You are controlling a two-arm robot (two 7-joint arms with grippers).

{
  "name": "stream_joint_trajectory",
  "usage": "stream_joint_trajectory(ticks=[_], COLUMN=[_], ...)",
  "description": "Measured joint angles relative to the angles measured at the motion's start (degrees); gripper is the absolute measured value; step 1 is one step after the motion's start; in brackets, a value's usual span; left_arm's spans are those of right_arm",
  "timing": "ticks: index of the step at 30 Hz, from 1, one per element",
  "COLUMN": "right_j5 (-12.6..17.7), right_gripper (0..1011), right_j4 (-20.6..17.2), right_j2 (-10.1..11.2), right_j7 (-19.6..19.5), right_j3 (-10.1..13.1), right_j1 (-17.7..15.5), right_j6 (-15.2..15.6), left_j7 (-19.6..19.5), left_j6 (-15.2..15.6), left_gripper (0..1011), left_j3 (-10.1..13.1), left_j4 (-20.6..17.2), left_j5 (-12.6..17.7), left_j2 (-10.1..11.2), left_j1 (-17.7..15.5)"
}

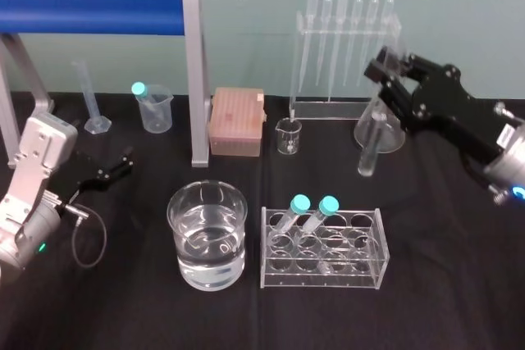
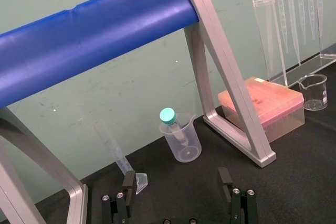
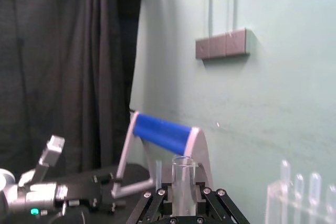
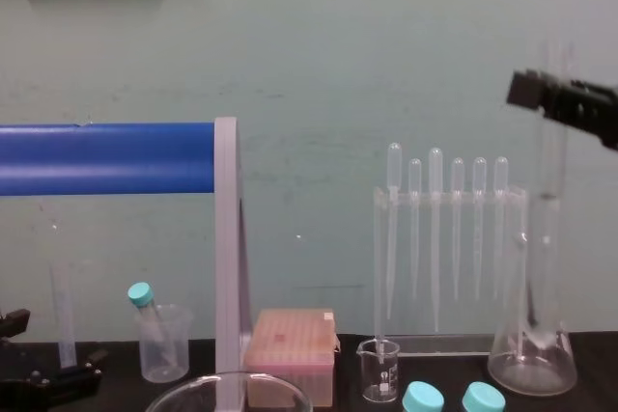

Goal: Hold the test tube with one hand and immerse one end into the beaker, then return it to the test tube rack.

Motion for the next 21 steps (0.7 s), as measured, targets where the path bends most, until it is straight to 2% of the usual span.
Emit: stream_joint_trajectory(ticks=[9, 21], right_j5=[-1.29, -1.51], right_gripper=[225, 225], right_j4=[0.17, 1.02], right_j2=[0.68, 0.00], right_j7=[-1.01, -0.21], right_j3=[0.98, 0.66], right_j1=[-2.64, -2.72], right_j6=[2.21, 3.67], left_j7=[0.00, 0.00], left_j6=[0.00, 0.00], left_gripper=[1000, 1000], left_j3=[0.00, 0.00], left_j4=[0.00, 0.00], left_j5=[0.00, 0.00], left_j2=[0.00, 0.00], left_j1=[0.00, 0.00])
